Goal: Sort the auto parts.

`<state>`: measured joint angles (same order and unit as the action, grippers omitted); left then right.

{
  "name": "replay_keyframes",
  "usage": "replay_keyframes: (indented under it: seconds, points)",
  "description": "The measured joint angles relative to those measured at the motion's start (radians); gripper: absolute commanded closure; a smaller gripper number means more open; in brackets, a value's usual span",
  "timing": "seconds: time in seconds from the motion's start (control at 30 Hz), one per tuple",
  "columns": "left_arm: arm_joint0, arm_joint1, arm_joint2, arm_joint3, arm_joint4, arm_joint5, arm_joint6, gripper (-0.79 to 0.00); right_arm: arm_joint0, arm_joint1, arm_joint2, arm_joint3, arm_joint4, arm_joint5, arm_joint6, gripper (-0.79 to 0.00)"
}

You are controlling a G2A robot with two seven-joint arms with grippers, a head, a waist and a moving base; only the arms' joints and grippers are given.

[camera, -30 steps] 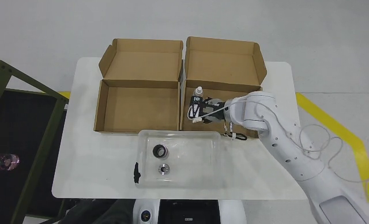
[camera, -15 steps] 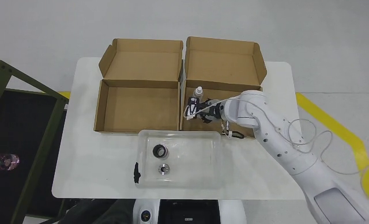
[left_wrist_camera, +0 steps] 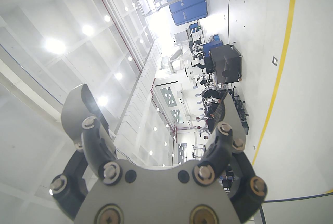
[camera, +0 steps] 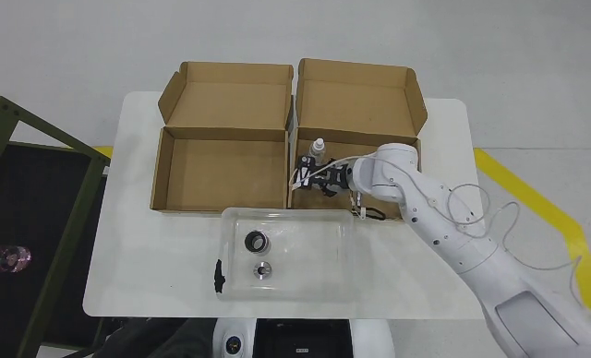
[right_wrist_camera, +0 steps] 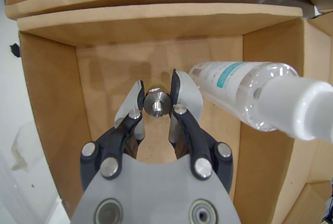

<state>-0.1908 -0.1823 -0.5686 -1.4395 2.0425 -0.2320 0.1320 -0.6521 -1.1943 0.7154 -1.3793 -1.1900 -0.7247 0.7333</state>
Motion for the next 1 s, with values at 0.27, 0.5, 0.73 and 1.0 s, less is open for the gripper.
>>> replay_keyframes:
  seconds: [0.27, 0.5, 0.73, 1.0]
  points:
    - [0.0, 0.0, 0.0, 0.0, 0.0, 0.0, 0.0, -0.785, -0.005, 0.002, 0.021, -0.042, 0.014, -0.015, -0.008, -0.225]
    - [0.0, 0.0, 0.0, 0.0, 0.0, 0.0, 0.0, -0.785, -0.051, 0.02, 0.072, -0.176, 0.037, -0.038, -0.007, -0.24]
    - [0.0, 0.0, 0.0, 0.0, 0.0, 0.0, 0.0, -0.785, -0.121, 0.04, 0.123, -0.338, 0.072, -0.057, -0.018, -0.249]
    - [0.0, 0.0, 0.0, 0.0, 0.0, 0.0, 0.0, -0.785, -0.201, 0.047, 0.108, -0.466, 0.079, -0.055, -0.053, -0.256]
